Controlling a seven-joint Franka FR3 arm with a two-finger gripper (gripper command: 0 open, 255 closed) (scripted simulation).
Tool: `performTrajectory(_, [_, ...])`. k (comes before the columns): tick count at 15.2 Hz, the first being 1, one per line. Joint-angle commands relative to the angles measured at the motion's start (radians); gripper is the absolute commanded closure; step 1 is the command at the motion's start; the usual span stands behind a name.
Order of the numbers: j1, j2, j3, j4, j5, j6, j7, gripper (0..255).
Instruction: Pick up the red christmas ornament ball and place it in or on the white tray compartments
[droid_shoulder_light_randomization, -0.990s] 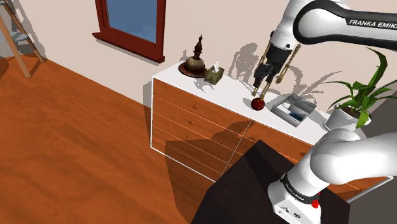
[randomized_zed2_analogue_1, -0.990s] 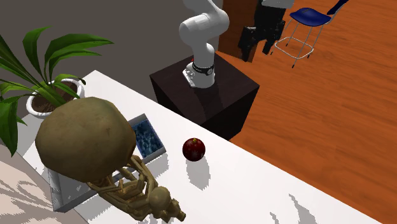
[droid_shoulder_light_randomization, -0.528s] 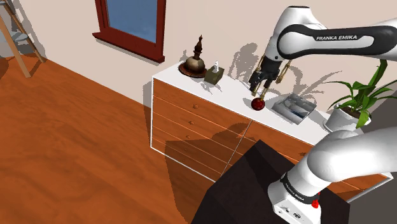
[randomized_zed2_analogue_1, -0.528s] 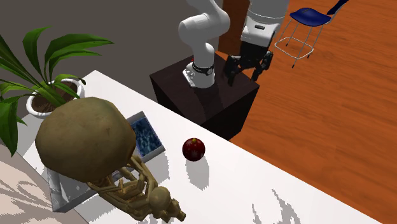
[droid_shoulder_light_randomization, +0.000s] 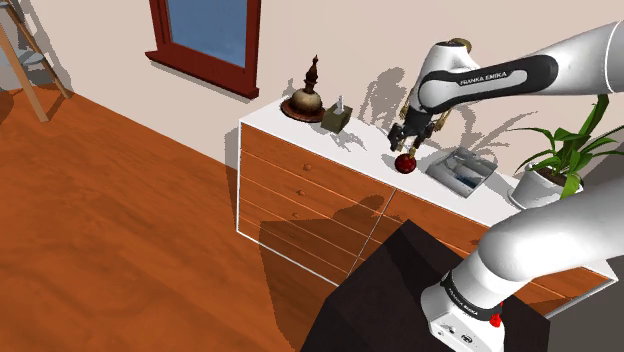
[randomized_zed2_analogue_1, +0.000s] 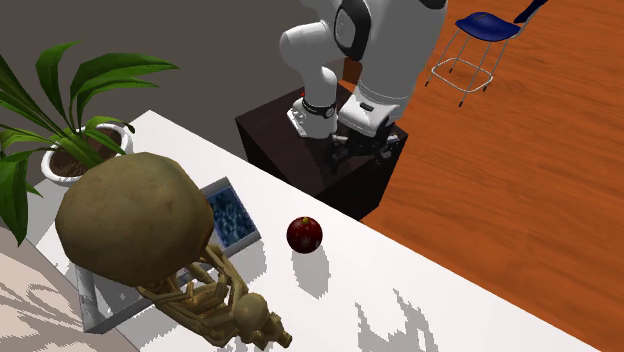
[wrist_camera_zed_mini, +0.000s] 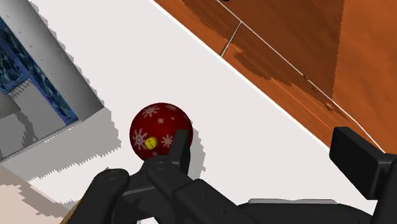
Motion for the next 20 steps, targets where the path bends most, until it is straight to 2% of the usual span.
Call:
performTrajectory(1, [-0.023,0.057,-0.012,0.009,-0.018,0.05,0.035,0])
performTrajectory(10, [-0.126,0.314,-0.091,0.085,-0.084,0.242,0.162,0])
performTrajectory(20, [-0.143,0.416,-0.109,0.075,-0.094,0.357,0.171,0])
